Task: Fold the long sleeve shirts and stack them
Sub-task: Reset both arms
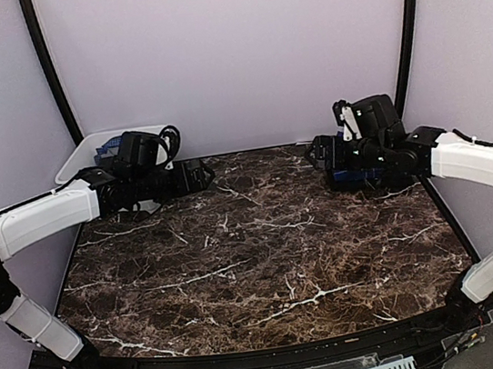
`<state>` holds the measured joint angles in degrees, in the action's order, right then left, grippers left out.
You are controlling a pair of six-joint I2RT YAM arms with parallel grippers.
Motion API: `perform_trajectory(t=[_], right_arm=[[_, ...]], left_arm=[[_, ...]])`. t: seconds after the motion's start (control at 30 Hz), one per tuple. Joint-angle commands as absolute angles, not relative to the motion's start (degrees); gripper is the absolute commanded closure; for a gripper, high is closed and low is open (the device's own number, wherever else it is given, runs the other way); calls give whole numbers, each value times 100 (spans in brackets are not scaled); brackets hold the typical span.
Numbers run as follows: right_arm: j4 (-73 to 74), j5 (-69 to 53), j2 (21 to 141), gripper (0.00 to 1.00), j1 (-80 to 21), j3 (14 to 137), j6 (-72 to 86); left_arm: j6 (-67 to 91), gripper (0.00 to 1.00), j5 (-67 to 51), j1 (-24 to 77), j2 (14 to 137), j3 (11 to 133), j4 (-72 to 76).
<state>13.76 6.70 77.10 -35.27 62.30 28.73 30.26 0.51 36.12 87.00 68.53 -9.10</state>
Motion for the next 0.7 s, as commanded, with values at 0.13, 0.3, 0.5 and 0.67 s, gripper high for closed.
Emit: perform_trajectory(t=[0.13, 0.3, 0.5, 0.67], right_arm=[[965, 884, 7362, 1, -3551, 6328, 2699], [882, 1059, 7234, 1, -3551, 6208, 2774], [721, 1368, 7157, 1, -3526, 6098, 2927], [661, 1385, 7209, 1, -3474, 6140, 2964]], left_arm=[[2810, 1, 197, 3568, 8300, 6932, -905], [2741, 1, 227, 3568, 8241, 6869, -858], [2695, 1, 285, 3568, 8201, 6856, -870], [2692, 1, 306, 3568, 8192, 6838, -861]])
